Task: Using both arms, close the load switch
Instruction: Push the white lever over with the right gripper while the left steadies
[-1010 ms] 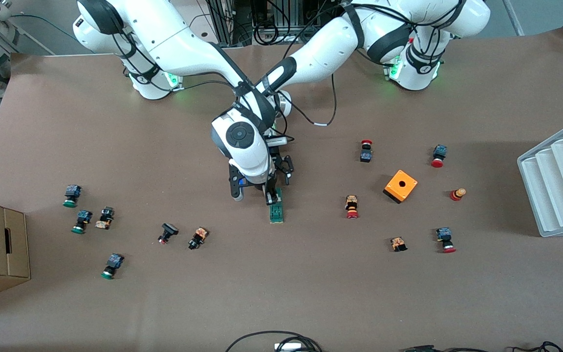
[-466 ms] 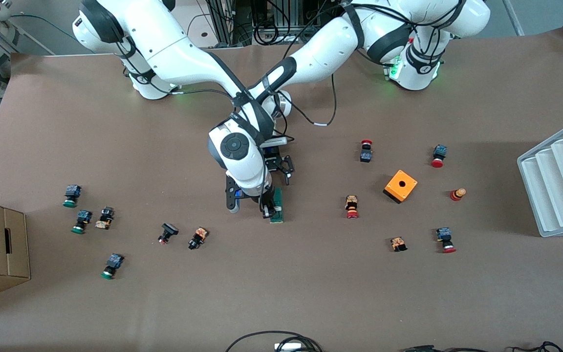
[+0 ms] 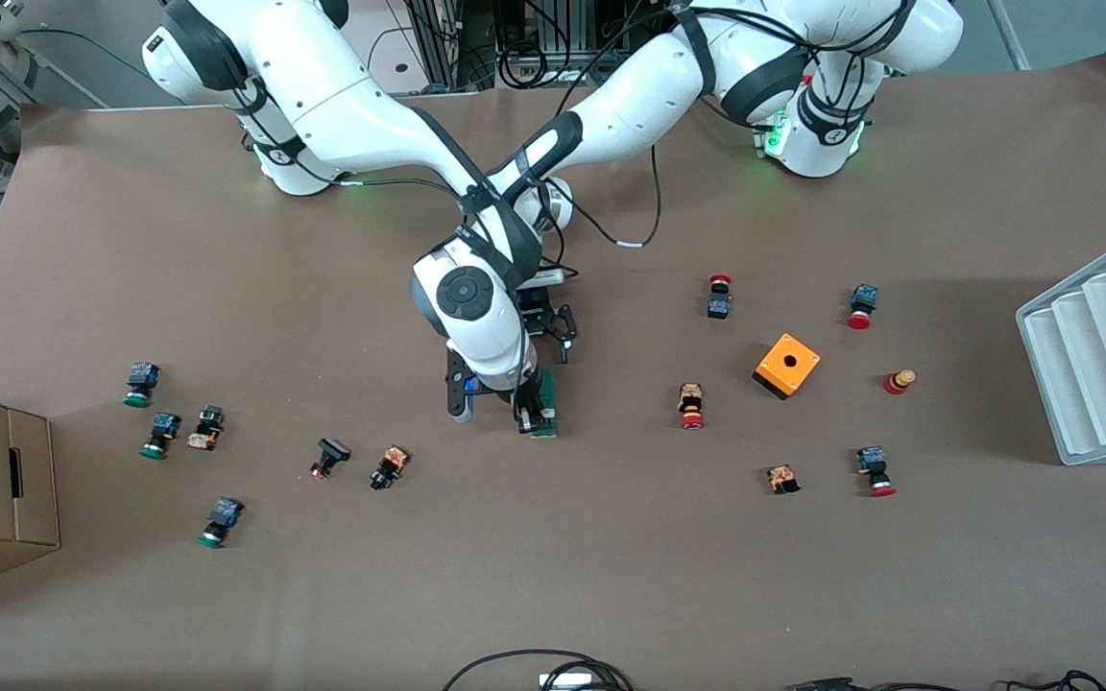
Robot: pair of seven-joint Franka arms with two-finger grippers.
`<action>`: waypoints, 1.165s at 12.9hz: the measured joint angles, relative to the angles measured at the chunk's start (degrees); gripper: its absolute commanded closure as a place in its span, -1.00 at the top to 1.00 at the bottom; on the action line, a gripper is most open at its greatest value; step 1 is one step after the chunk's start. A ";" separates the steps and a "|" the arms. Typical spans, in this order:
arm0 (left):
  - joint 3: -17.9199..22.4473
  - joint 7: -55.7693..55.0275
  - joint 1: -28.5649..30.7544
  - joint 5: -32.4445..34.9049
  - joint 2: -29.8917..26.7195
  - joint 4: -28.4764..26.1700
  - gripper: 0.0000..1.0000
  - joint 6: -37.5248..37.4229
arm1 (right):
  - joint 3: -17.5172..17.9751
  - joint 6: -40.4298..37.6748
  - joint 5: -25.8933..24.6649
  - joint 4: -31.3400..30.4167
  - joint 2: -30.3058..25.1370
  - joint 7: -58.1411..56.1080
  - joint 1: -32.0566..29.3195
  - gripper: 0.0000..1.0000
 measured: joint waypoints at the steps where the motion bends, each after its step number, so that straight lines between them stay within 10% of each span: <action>1: 0.00 0.00 0.00 0.00 0.00 0.00 1.00 0.00 | -0.03 -0.62 0.00 0.68 0.35 0.08 -0.06 -0.56; 15: 0.00 0.00 0.00 0.00 0.00 0.00 1.00 0.00 | -0.11 0.02 0.03 6.16 5.12 0.28 -1.42 -0.40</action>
